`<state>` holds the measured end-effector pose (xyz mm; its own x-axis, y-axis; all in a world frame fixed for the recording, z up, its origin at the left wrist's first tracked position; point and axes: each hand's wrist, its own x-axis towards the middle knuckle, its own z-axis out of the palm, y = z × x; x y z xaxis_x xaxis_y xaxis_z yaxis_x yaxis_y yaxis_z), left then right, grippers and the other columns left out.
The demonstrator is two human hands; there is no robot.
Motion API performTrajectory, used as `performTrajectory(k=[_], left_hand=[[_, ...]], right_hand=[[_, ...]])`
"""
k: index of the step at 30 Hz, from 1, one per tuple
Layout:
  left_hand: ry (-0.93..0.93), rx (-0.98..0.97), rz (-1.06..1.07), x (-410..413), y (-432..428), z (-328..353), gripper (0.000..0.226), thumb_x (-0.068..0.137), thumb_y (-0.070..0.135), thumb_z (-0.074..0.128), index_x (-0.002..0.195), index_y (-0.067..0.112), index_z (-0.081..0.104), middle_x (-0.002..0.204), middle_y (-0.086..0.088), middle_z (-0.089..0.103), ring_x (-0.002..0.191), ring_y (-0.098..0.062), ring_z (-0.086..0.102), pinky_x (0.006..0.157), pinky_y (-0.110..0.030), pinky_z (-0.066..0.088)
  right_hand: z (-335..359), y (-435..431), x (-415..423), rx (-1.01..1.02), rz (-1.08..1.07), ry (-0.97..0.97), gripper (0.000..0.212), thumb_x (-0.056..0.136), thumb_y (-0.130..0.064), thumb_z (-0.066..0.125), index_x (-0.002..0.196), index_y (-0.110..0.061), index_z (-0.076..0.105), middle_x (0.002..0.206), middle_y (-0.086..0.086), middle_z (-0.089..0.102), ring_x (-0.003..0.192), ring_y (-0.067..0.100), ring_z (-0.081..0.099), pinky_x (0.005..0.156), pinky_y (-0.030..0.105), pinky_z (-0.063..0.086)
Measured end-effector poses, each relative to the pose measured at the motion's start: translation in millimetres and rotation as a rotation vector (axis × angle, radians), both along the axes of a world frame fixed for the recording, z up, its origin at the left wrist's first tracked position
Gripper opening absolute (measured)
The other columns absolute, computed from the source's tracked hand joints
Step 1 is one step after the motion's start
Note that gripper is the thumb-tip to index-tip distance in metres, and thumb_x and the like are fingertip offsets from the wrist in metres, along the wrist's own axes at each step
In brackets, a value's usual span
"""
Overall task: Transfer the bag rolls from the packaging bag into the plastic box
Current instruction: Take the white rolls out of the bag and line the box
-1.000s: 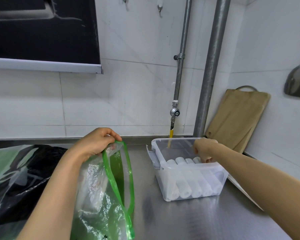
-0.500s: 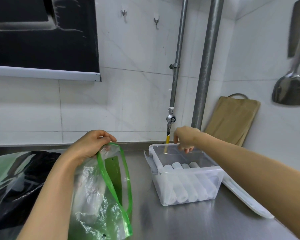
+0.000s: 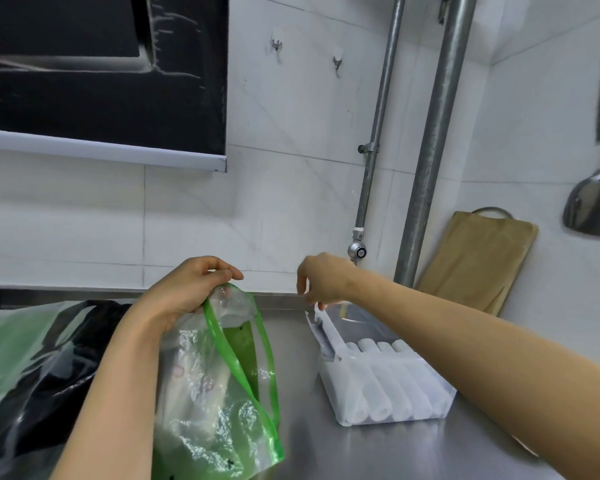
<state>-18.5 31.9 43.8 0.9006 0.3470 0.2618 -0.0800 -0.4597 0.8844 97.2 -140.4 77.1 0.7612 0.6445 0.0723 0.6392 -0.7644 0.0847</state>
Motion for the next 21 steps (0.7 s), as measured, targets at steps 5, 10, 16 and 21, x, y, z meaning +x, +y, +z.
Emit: performTrajectory(k=[5,10,16,21], left_hand=[[-0.003,0.007,-0.018,-2.4,2.0,-0.3,0.021,0.096,0.020,0.047,0.093,0.016,0.067,0.068,-0.003,0.056,0.066,-0.021,0.038,0.053,-0.026,0.024],[-0.005,-0.018,-0.010,-6.2,0.1,2.2,0.021,0.096,0.021,0.047,0.096,0.016,0.067,0.044,0.009,0.054,0.070,-0.018,0.046,0.054,-0.024,0.028],[-0.001,-0.018,-0.011,-7.8,1.0,3.2,0.021,0.096,0.022,0.047,0.096,0.018,0.067,0.063,0.004,0.062,0.056,-0.005,0.050,0.050,-0.023,0.027],[0.000,-0.012,-0.018,-5.8,2.4,3.2,0.021,0.096,0.021,0.047,0.099,0.017,0.067,0.060,0.007,0.062,0.040,0.002,0.043,0.045,-0.019,0.028]], right_hand=[[-15.7,22.2,-13.5,-0.032,0.049,0.033,0.017,0.086,-0.010,0.059,0.102,-0.012,0.064,0.085,0.006,0.075,0.069,0.012,0.062,0.074,0.026,0.050],[-31.4,39.5,-24.1,-0.053,0.080,0.055,0.012,0.086,-0.013,0.060,0.097,-0.010,0.063,0.076,0.002,0.073,0.082,0.015,0.070,0.081,0.031,0.055],[-64.9,59.7,-30.9,-0.068,0.054,0.184,0.009,0.088,-0.010,0.056,0.084,-0.006,0.062,0.061,-0.001,0.066,0.061,0.014,0.065,0.077,0.029,0.056],[-86.9,68.1,-39.5,-0.026,0.030,0.379,0.021,0.091,-0.004,0.055,0.070,-0.008,0.053,0.063,0.015,0.070,0.023,-0.004,0.045,0.033,0.008,0.038]])
